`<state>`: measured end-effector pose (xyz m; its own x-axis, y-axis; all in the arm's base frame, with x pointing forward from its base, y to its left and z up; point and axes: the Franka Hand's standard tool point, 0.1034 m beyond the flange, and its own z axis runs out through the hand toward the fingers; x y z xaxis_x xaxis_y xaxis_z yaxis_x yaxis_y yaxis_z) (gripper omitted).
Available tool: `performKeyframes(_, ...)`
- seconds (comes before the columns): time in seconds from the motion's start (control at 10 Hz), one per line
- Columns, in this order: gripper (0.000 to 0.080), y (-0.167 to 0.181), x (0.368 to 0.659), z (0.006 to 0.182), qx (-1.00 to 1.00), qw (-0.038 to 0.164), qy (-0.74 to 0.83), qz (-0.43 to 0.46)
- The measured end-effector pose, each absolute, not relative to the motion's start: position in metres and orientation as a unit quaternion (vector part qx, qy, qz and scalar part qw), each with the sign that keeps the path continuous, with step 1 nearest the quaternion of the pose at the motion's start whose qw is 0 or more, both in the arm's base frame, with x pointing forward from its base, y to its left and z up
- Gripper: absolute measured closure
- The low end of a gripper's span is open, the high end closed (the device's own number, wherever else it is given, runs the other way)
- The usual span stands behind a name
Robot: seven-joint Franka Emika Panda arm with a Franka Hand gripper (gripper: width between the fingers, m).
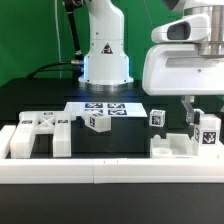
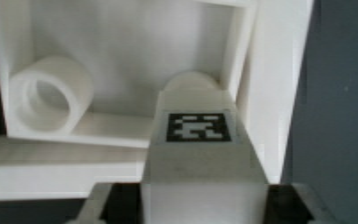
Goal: Assemble chair
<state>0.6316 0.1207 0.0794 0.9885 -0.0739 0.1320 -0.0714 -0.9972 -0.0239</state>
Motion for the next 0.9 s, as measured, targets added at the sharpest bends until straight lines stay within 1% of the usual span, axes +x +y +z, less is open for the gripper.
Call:
performKeyframes(0.3, 0.0512, 0.118, 0.632, 0.08, -0.986, 0.014, 0.15, -0.066)
performKeyframes(0.5, 0.0511, 0.107, 0.632, 0.081, -0.971, 0.009, 0.23, -0.063)
performKeyframes(0.6, 0.0509, 0.105, 0.632, 0.081, -0.968, 0.008, 0.243, -0.062)
performKeyframes(0.7, 0.0461, 0.104, 0.631, 0.08, -0.962, 0.009, 0.264, -0.062)
performKeyframes(0.8, 0.0461, 0.105, 0.631, 0.08, -0.964, 0.009, 0.259, -0.062)
performKeyframes(0.9, 0.0253, 0.105, 0.632, 0.081, -0.965, 0.009, 0.256, -0.062)
